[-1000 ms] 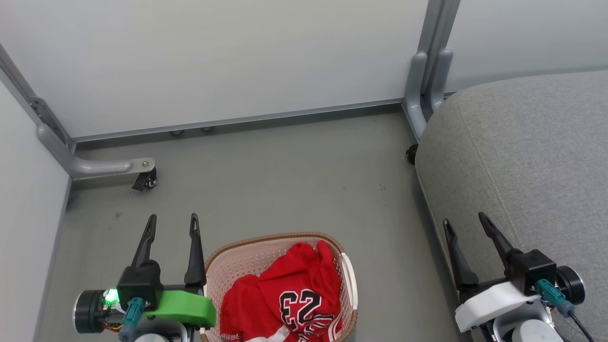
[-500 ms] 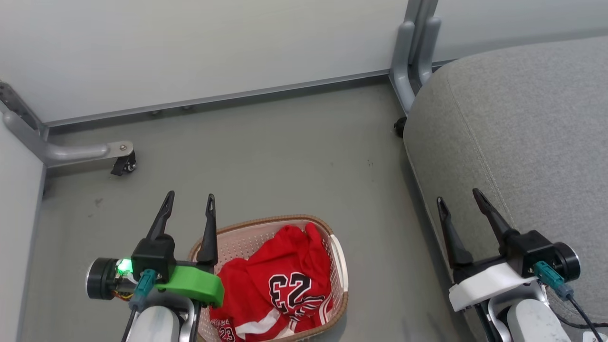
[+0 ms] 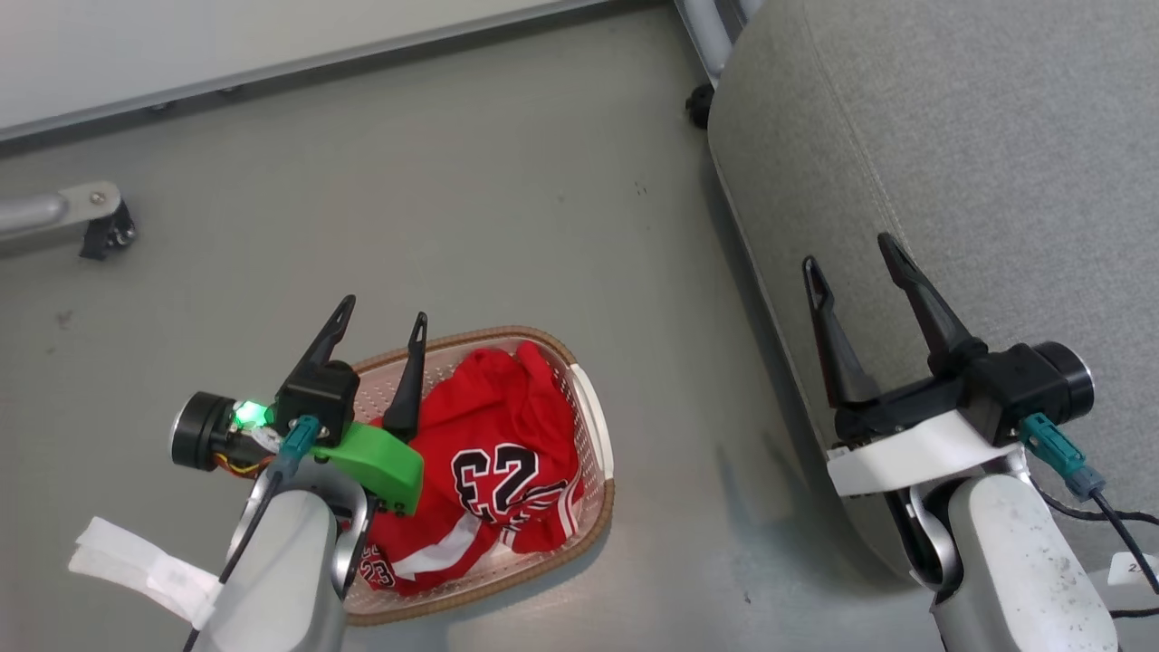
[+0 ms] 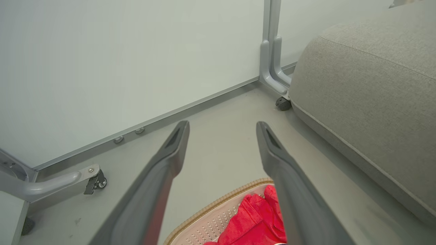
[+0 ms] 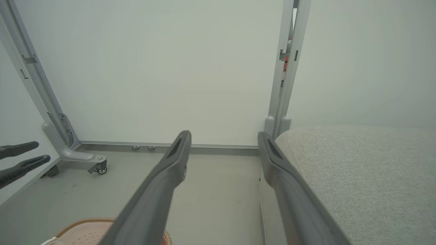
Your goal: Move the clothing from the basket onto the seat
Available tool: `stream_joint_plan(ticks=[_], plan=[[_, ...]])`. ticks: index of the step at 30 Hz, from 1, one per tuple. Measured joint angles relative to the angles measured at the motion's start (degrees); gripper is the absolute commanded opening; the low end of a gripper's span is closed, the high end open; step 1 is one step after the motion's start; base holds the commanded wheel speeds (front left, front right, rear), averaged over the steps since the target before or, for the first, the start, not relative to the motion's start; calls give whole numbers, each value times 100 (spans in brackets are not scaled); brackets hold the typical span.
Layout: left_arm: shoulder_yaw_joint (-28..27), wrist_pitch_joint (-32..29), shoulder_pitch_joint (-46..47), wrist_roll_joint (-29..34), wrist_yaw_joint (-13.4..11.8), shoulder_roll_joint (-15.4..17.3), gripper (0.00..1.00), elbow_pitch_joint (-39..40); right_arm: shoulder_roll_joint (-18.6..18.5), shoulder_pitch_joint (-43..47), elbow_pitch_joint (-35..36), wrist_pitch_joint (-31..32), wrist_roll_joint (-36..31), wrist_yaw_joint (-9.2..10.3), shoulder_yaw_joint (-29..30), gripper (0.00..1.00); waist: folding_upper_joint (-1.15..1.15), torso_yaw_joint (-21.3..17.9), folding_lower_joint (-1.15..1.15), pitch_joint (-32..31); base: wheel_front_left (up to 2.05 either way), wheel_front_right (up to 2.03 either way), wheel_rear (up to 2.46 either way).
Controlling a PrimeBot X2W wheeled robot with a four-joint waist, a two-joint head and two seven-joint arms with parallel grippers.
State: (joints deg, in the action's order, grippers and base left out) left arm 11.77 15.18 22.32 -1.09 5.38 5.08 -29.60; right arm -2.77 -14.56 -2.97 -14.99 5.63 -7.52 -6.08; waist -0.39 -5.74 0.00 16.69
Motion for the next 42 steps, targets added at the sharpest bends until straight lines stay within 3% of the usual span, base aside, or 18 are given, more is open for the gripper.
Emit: stream_joint_plan(ticks=[23, 42], plan=[[616, 0, 2072, 222, 167, 445, 100, -2253, -2, -1014, 896, 0, 94, 0, -285, 100, 0, -677, 1, 2355, 0, 0, 0], [1054, -1, 3096, 263, 159, 600, 100, -3463, -3, -1121, 1140, 0, 148, 0, -191, 100, 0, -872, 1, 3613, 0, 0, 0]])
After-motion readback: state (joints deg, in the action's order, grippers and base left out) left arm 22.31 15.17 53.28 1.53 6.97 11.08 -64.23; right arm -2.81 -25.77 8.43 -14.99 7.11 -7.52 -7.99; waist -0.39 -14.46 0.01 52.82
